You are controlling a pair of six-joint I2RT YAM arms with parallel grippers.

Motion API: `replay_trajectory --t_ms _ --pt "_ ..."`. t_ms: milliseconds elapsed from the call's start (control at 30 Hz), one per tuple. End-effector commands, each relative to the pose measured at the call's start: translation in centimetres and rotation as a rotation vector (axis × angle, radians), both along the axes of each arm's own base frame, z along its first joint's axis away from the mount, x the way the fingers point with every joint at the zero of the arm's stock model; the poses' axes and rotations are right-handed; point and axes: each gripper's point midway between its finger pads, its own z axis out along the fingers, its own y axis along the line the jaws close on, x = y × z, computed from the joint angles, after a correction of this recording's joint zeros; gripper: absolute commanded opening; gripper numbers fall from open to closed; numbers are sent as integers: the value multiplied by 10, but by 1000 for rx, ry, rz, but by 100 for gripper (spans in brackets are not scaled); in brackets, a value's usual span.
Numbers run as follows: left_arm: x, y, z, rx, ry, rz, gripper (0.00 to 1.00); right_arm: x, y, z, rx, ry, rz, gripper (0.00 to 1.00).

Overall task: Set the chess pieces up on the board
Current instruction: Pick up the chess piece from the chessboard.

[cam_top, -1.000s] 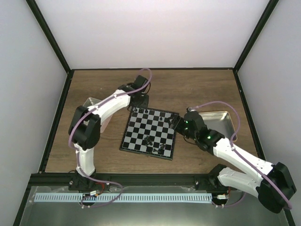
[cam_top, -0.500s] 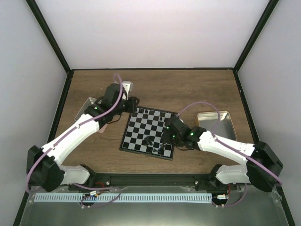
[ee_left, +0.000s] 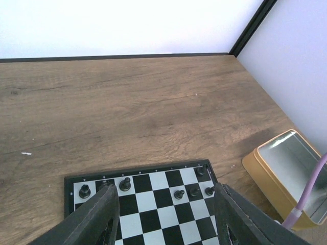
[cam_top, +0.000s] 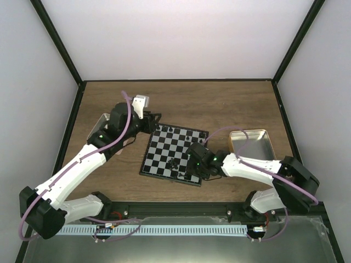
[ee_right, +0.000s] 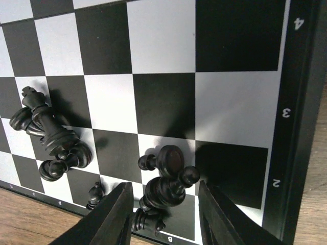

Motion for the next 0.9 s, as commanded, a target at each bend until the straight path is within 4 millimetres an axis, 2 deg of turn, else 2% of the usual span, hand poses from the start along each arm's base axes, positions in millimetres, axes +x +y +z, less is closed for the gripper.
replay_trajectory --t_ms 0,167,300,600,867 --pt "0 5 11 -8 -48 11 53 0 0 -1 3 2 -76 35" --pt "-2 8 14 -13 -65 21 54 4 -5 -4 -34 -8 -100 35" --pt "-1 8 13 -11 -64 25 54 7 -2 -6 -37 -8 -91 30" --pt "1 11 10 2 -61 42 54 9 7 -7 -22 -5 -69 29" --pt "2 11 6 8 -53 46 54 13 7 -6 -26 -23 -79 17"
